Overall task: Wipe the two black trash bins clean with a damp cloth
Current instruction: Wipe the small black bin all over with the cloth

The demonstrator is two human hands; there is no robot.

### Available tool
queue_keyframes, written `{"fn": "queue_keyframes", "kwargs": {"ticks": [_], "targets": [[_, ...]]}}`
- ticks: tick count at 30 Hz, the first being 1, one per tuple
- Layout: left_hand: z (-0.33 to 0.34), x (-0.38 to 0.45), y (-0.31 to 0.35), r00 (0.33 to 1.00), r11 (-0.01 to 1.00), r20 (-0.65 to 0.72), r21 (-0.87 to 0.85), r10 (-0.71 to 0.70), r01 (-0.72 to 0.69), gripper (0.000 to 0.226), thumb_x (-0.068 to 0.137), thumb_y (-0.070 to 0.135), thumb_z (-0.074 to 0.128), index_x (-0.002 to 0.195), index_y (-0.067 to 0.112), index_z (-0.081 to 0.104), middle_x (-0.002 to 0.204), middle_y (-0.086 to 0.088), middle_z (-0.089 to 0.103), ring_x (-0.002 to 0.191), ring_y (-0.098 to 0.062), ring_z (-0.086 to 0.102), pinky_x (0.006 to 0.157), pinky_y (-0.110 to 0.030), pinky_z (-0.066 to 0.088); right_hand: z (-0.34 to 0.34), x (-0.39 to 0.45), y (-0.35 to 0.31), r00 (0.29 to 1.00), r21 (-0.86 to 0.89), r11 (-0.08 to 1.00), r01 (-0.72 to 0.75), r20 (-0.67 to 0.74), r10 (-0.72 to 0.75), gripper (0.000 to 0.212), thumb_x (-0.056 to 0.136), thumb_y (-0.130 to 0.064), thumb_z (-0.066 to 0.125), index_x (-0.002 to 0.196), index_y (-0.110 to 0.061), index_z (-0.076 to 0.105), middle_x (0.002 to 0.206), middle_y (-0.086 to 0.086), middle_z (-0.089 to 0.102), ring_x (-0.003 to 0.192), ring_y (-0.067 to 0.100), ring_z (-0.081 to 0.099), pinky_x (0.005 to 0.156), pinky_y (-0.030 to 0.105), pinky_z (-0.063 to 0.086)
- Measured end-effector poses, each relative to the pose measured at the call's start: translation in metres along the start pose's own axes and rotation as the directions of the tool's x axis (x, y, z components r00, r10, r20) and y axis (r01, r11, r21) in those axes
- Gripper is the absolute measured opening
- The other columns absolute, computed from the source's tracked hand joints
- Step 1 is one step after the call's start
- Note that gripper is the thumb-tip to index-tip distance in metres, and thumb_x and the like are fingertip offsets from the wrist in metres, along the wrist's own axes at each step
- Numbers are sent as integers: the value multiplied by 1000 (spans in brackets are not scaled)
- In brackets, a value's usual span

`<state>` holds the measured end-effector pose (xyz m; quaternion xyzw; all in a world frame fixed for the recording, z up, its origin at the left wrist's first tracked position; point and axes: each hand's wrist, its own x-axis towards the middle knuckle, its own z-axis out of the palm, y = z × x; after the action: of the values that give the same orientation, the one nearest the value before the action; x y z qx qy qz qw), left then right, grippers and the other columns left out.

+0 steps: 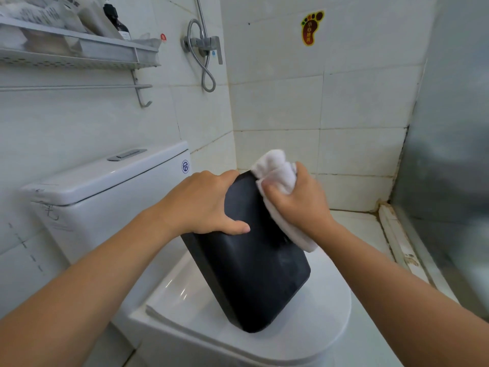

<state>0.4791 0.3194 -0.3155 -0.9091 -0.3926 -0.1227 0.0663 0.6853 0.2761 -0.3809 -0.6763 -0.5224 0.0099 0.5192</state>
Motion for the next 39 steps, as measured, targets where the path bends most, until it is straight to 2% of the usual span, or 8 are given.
{"fn": "queue_keyframes", "kwargs": {"ticks": [2,4,10,17,23,28,34,39], "targets": [[-1,-1,4,1000,1000,4,9,16,-16,95,68,73,82,143,27,46,72,5,55,75,-19,53,61,-33,42,-3,12,3,988,73,987,-145,-45,148,43,86,-58,67,106,-22,54,90,-7,67,86,22,66,76,41,54],[-1,0,4,1000,999,5,20,25,-26,96,68,72,82,144,27,44,71,5,54,77,-21,54,63,-34,43,-4,13,1,984,80,985,-154,-74,160,40,86,-58,65,105,-23,55,89,-7,67,86,22,67,76,41,54],[0,0,1,1000,999,-9,44,13,-13,88,66,76,79,134,30,49,83,2,61,81,-24,57,68,-35,45,3,-17,-19,975,-38,976,216,55,-214,37,82,-57,71,97,-29,53,84,-11,64,75,11,62,65,34,51],[0,-1,6,1000,999,8,43,22,-22,91,69,75,80,139,26,47,74,5,57,80,-20,56,70,-34,50,-12,16,-8,987,82,987,-136,-76,142,34,87,-53,67,95,-22,56,84,-6,67,81,20,67,68,37,53],[-1,-1,3,1000,998,3,60,16,-16,88,67,77,77,135,29,47,76,5,58,78,-22,56,67,-34,45,3,-7,-22,984,-34,983,179,9,-179,39,82,-58,69,94,-27,49,83,-9,62,76,15,61,64,37,50],[-1,-1,5,1000,997,22,72,19,-20,90,69,76,77,135,22,48,75,4,57,80,-21,58,71,-37,52,-9,18,-9,986,91,989,-118,-105,128,35,86,-55,66,96,-25,52,81,-6,65,80,23,66,69,40,53],[-1,-1,4,999,996,4,80,32,-32,91,68,78,76,139,30,44,79,5,59,81,-22,58,70,-35,49,-1,-4,-17,985,-20,985,172,28,-171,42,76,-66,64,91,-31,48,81,-10,63,74,14,62,64,37,51],[-1,-2,3,1000,997,20,74,11,-13,91,68,78,76,135,23,47,75,4,57,78,-20,58,71,-37,53,-7,16,-2,990,50,994,-101,-91,106,37,86,-59,66,95,-27,50,81,-8,65,79,20,65,66,37,51]]}}
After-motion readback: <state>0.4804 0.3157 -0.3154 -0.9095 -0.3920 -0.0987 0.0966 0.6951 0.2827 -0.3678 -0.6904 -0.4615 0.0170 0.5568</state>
